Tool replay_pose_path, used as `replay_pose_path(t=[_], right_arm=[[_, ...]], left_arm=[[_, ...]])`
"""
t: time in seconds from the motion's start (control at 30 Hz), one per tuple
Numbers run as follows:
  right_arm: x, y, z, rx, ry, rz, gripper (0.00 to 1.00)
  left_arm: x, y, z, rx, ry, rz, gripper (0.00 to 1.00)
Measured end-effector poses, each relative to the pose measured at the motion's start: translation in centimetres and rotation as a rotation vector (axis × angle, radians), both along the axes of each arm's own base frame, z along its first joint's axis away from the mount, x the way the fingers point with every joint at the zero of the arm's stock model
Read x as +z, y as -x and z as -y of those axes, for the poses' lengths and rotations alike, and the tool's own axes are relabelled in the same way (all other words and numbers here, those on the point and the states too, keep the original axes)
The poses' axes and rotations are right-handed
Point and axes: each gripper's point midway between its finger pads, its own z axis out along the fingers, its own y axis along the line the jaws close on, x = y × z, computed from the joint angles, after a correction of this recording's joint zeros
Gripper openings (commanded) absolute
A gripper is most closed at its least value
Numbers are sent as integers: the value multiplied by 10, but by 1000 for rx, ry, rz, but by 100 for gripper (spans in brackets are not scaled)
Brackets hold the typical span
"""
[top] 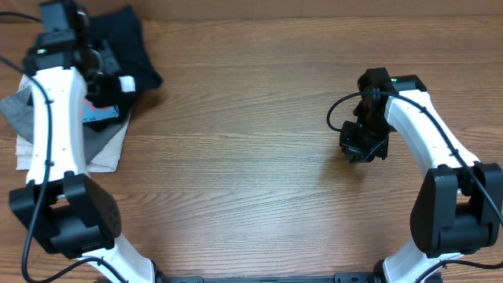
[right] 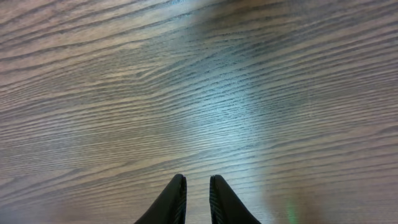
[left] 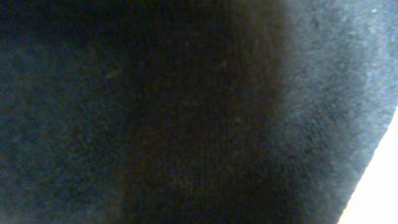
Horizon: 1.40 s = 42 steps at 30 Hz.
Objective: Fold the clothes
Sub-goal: 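Carry the black shirt with the left gripper onto the left stack, then release the shirt on the stack and raise the left gripper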
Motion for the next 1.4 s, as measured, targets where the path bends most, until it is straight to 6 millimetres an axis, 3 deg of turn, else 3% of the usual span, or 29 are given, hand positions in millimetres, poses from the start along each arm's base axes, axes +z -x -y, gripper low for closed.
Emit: replay_pose_path(t=[0.2, 0.4, 0.67, 0.73, 0.77, 0.83, 1.0, 1.1, 1.2, 1.3, 1.33, 1.4], right_arm=[[0, 1, 0, -1, 0, -4, 17], [0, 1, 0, 0, 0, -5, 17], [0, 3, 0, -1, 1, -11, 17], [1, 3, 0, 0, 1, -13, 17], [1, 3, 0, 0, 1, -13, 17], [1, 3, 0, 0, 1, -12, 17], [1, 3, 0, 0, 2, -13, 17], [0, 0, 0, 0, 1, -1, 17], [-1, -3, 0, 0, -1, 14, 17], [-1, -6, 0, 0, -1, 24, 17], [-1, -7, 0, 0, -2, 29, 17], [-1, -8, -1, -1, -2, 33, 17]], left_arm=[[15, -4, -46, 79, -28, 85, 4], [21, -3, -72, 127, -41, 121, 4], [4, -4, -96, 169, -39, 109, 8], [-6, -4, -104, 183, -35, 94, 23], [-11, -3, -109, 188, -35, 84, 54], [-21, -1, -117, 206, -30, 67, 98], [-30, 6, -137, 244, -3, 61, 100], [-3, -1, -146, 235, 15, 138, 100], [51, -10, -150, 211, 0, 263, 100], [113, -13, -139, 171, -32, 390, 99], [134, -12, -131, 151, -42, 434, 93], [162, -13, -115, 109, -49, 493, 70]])
